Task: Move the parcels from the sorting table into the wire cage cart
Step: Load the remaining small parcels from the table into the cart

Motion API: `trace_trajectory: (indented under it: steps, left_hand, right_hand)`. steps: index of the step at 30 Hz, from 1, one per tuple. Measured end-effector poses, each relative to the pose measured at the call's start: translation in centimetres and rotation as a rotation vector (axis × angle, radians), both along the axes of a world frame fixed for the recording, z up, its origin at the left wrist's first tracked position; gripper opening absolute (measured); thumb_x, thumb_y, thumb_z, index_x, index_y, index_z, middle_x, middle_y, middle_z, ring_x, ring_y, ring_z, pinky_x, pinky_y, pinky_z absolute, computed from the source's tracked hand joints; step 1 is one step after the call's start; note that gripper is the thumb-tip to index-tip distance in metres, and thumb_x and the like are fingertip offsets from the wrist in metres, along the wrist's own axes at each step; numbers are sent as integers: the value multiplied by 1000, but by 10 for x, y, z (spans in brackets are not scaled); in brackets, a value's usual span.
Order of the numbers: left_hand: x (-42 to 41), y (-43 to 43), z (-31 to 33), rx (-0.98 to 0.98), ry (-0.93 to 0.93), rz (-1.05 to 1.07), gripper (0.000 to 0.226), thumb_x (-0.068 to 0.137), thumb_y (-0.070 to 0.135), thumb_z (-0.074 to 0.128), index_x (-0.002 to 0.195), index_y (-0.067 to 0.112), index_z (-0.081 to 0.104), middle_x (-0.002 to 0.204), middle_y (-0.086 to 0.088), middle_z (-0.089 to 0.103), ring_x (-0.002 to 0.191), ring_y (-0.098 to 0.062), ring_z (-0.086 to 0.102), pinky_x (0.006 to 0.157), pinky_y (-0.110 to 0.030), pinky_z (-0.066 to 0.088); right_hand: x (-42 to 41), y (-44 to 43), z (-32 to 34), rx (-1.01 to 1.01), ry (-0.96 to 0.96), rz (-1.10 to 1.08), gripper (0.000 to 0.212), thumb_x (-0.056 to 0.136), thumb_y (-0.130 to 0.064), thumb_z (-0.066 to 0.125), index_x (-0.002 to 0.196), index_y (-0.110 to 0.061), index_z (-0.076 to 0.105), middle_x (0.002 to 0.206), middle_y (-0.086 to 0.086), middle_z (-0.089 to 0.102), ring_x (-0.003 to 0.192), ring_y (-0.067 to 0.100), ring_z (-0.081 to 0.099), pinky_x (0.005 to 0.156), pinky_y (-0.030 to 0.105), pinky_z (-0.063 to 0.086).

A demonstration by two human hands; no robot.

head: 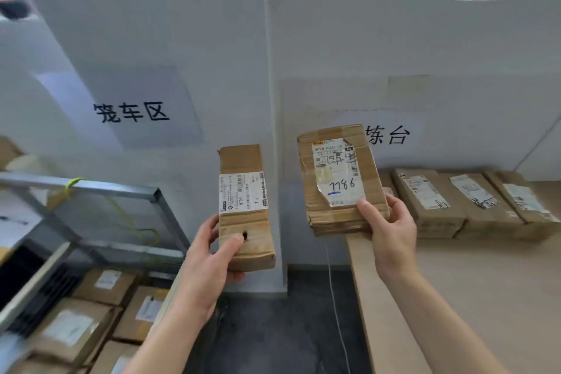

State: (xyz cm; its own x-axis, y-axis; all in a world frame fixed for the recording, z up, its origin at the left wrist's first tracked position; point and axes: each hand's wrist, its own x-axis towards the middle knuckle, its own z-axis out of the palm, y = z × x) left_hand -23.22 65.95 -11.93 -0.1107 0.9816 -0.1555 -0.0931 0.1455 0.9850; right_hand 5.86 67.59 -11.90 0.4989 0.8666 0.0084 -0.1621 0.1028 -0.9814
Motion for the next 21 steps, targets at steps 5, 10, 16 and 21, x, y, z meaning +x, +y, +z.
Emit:
trace_trajectory:
  steps: [5,10,16,21]
  left_hand:
    - [-54,-45,-5,21,-39,138,40,94,13,66,114,48,64,112,8,72,95,-19,73,63,-49,61]
    - [-113,-96,-2,41,-41,248,41,94,11,65,112,48,64,109,7,73,93,-24,73,63,-47,61]
    - [-194,-168,5,70,-46,326,40,94,12,65,118,44,60,112,1,71,93,-28,74,70,-61,60]
    - [-257,-224,15,135,-55,388,39,94,12,65,117,43,62,115,-3,69,89,-29,74,68,-59,61]
  right_hand:
    - [-57,-12,-4,-5,-18,123,35,81,-23,84,111,-23,65,104,-2,77,97,18,73,89,46,58]
    - [-127,-35,0,7,-65,218,32,82,-22,82,109,-28,64,103,-6,75,99,15,72,90,43,59]
    - [-219,-85,12,13,-102,328,31,84,-34,80,109,-32,63,105,-9,74,100,14,71,90,41,59]
    - [-287,-129,24,37,-94,407,34,84,-37,79,113,-27,64,106,-5,75,100,16,72,84,37,59]
